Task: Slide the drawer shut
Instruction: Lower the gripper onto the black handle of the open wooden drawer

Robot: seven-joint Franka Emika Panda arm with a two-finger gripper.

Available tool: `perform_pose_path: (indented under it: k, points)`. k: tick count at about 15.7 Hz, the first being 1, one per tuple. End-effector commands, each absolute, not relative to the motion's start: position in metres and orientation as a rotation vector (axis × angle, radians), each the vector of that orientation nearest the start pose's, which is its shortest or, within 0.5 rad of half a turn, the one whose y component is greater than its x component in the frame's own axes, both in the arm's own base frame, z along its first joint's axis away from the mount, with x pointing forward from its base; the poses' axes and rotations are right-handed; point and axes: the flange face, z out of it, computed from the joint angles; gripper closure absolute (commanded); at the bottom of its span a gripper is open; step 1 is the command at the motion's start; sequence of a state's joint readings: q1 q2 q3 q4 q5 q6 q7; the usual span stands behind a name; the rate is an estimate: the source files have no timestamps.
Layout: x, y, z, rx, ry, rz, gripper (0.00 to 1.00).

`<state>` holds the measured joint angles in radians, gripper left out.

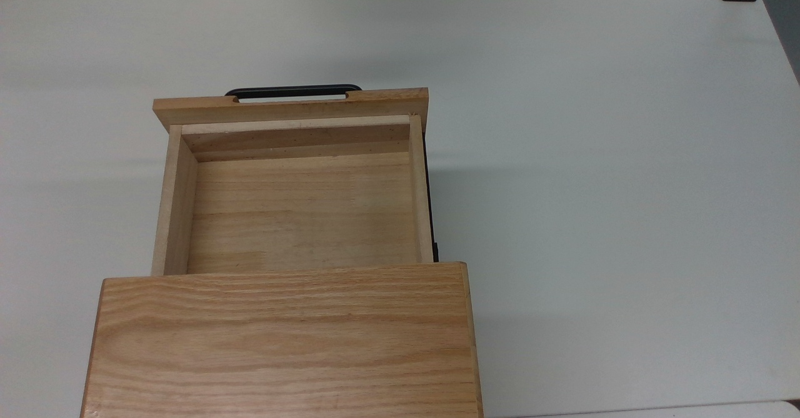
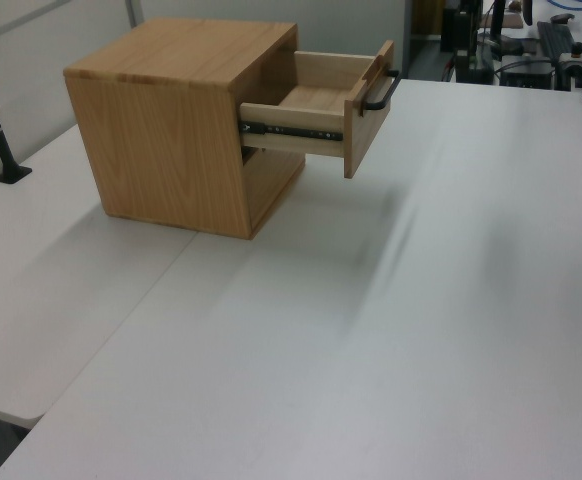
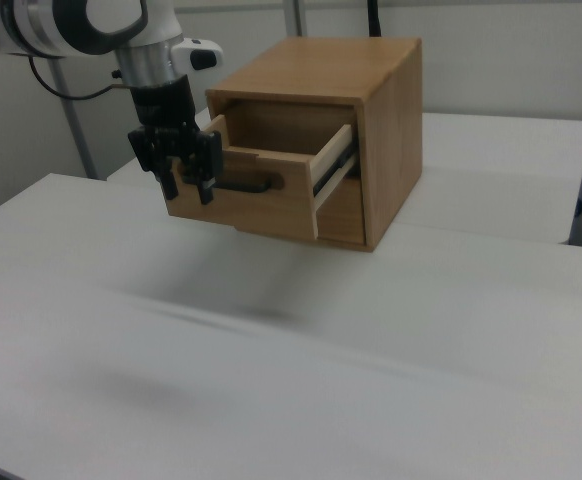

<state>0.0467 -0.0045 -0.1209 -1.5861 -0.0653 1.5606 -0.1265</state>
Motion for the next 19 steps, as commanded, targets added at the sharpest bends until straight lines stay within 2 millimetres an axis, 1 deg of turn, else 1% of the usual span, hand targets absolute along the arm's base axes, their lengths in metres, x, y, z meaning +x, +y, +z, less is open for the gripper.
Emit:
perform_pose_path:
  k: [1,4,6,7,9,10,11,13,16,18,19]
  points:
    - [0.552,-0.036,0.621,-3.129,-0.139,0.056,0.77]
    - [0.559,-0.031,0.611,-3.081,-0.138,0.07,0.82]
    - [0.566,-0.023,0.599,-3.079,-0.155,0.102,0.84]
    - [0.576,-0.015,0.587,-3.082,-0.175,0.098,0.84]
    - [0.592,-0.012,0.579,-3.076,-0.166,0.011,0.84]
    - [0.604,-0.009,0.569,-3.057,-0.157,-0.039,0.84]
    - [0.613,-0.005,0.569,-3.056,-0.155,-0.084,0.85]
    - [0.63,0.0,0.567,-3.054,-0.159,-0.122,0.91]
    - [0.648,-0.003,0.576,-3.049,-0.133,-0.212,0.99]
    - [0.658,-0.005,0.577,-3.038,-0.107,-0.314,1.0]
    - [0.665,-0.006,0.573,-3.036,-0.079,-0.358,1.0]
